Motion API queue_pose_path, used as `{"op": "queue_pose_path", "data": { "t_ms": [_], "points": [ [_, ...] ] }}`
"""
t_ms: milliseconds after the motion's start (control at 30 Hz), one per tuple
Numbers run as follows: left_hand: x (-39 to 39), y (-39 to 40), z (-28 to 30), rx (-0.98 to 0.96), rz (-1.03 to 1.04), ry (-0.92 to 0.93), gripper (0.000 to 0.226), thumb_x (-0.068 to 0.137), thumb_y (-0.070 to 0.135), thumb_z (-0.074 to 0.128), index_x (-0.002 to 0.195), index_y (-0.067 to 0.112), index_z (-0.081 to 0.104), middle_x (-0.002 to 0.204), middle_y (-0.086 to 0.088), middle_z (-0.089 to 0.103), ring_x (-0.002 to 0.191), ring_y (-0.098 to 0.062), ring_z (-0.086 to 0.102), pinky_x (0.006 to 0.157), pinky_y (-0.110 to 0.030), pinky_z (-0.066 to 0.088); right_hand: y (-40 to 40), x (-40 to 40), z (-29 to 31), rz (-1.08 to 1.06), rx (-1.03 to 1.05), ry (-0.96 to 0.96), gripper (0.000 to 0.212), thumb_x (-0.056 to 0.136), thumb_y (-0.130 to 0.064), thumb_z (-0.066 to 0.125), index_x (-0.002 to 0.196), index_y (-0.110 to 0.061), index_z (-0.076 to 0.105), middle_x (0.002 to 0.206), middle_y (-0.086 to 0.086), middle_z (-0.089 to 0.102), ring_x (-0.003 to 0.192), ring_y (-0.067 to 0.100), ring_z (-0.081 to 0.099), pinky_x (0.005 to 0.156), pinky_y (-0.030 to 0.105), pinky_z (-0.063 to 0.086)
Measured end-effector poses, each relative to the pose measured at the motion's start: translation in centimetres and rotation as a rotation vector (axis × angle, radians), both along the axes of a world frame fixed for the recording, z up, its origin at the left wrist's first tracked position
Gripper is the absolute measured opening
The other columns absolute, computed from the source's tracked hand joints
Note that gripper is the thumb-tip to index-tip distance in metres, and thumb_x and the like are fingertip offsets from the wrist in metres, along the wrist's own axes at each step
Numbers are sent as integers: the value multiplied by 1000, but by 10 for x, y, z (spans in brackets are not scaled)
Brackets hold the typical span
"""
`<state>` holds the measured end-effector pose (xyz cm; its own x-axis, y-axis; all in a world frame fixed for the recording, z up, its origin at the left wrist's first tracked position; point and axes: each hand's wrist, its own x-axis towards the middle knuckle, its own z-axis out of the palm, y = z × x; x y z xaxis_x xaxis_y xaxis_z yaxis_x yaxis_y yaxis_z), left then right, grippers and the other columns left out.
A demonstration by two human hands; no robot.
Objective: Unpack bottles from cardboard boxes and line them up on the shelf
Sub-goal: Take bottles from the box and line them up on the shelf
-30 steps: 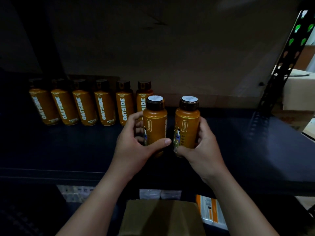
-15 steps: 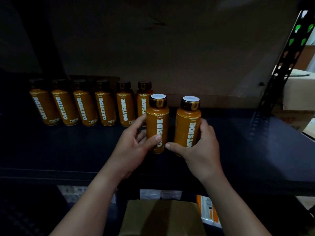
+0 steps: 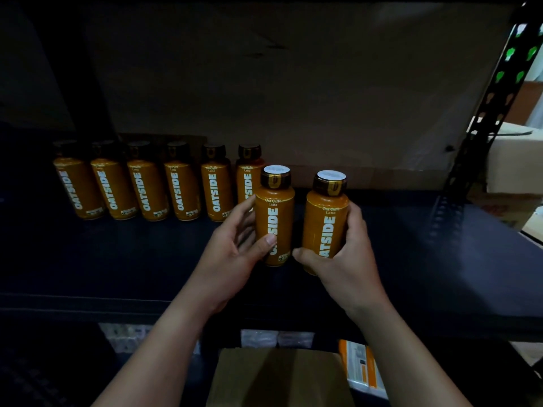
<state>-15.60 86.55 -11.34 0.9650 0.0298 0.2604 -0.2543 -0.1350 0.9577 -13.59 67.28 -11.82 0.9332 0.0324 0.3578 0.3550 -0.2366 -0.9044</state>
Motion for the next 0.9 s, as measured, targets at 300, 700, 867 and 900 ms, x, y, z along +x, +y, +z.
{"op": "queue_pose_path", "data": {
  "t_ms": [300,700,867,900],
  "points": [
    [-3,-13,-2,136,242,-94,76,70,30,87,134,41,47,128,14,61,114,-1,64,90,-23,58,-4,-2,1,51,86,17,92,77,-1,82,138,-51,34,124,-26,52,106,-18,54,68,8,51],
    [40,-49,8,367,362,-133,67,85,25,82,145,25,51,134,8,61,111,3,59,95,-22,55,-1,0,-4,-95,69,30,102,85,-6,78,153,-51,18,151,-16,41,139,9,42,113,48,43],
    [75,-60,15,511,451,-140,54,90,28,77,138,17,56,130,-1,58,120,-15,59,92,-22,46,-1,2,-6,-142,60,35,105,87,-4,75,154,-54,12,153,-17,37,142,11,37,115,47,40],
    [79,-60,15,516,463,-148,52,90,28,77,137,17,57,127,-1,59,118,-15,59,89,-19,44,-1,2,-5,-146,47,27,105,87,-5,75,155,-53,10,153,-18,36,142,11,36,115,44,39]
  ]
}}
